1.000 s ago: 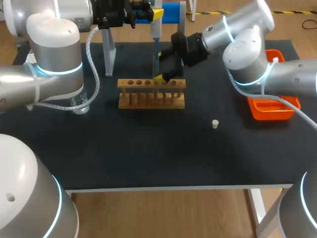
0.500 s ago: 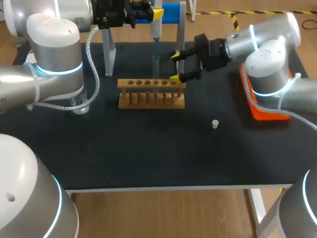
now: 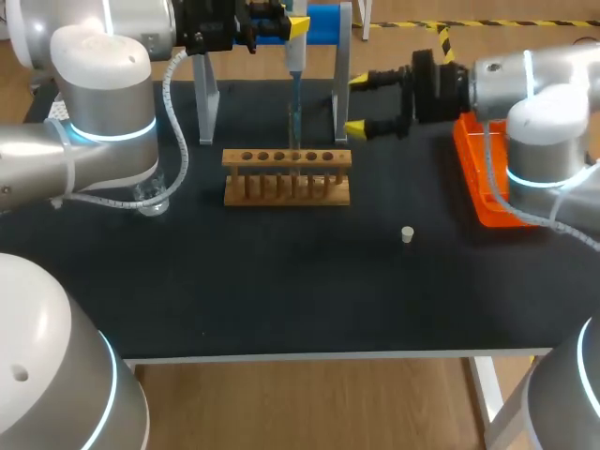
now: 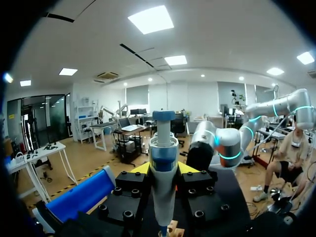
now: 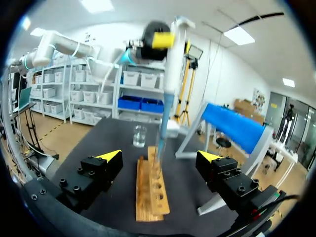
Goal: Invert the test tube, pick up the pipette, mount the tip to pipette, aspirate from beaker and dispense into the tube, eject the tip, return the pipette, and cap with the stopper.
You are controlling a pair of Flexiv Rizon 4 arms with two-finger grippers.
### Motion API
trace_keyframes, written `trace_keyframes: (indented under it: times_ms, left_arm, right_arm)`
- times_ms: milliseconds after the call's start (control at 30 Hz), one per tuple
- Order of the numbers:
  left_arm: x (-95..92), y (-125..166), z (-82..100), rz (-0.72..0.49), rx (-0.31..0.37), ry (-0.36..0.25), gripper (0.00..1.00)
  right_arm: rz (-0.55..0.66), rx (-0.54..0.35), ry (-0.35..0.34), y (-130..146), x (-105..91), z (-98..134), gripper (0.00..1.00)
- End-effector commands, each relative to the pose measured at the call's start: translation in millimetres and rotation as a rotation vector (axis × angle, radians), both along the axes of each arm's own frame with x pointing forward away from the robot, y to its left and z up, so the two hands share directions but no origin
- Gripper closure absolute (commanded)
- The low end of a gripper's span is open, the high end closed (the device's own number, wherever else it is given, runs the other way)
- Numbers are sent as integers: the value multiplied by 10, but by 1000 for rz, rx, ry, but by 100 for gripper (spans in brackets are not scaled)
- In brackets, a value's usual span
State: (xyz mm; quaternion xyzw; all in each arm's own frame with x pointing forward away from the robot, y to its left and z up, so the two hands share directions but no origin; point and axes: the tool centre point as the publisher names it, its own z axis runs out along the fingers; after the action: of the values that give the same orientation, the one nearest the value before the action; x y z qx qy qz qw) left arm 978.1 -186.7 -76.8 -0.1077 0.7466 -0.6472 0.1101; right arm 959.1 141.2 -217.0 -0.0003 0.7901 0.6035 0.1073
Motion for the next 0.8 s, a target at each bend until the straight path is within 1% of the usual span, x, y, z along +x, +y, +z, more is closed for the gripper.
trace_keyframes:
  times_ms: [33,133,200,233,433,500,600,667,700,800]
  left_arm:
    - [2,-3,-9,1,-4,-2,100]
    - [2,-3,-9,1,-4,-2,100]
    - [2,-3,-9,1,-4,-2,100]
    - [2,-3,-9,1,-4,-2,100]
    - [2,-3,-9,1,-4,-2,100]
    - [2,-3,-9,1,-4,-2,100]
    - [2,-3,-9,1,-4,-2,100]
    - [2,-3,-9,1,-4,-2,100]
    - [2,-3,-9,1,-4,-2,100]
    - [2,-3,-9,1,-4,-2,100]
  right_arm:
    - [-6,21,-6,-210,-103,354,0]
    - [-10,33,-10,-278,-139,565,0]
    - [-9,60,-2,-304,-157,676,0]
    - [-3,75,9,-317,-165,757,0]
    - [51,152,45,-313,-173,1079,0]
    - [61,159,56,-303,-167,1172,0]
    - [73,179,94,-287,-140,1291,0]
    - [76,179,96,-270,-123,1367,0]
    - [87,194,109,-263,-114,1402,0]
    - [98,207,118,-249,-99,1459,0]
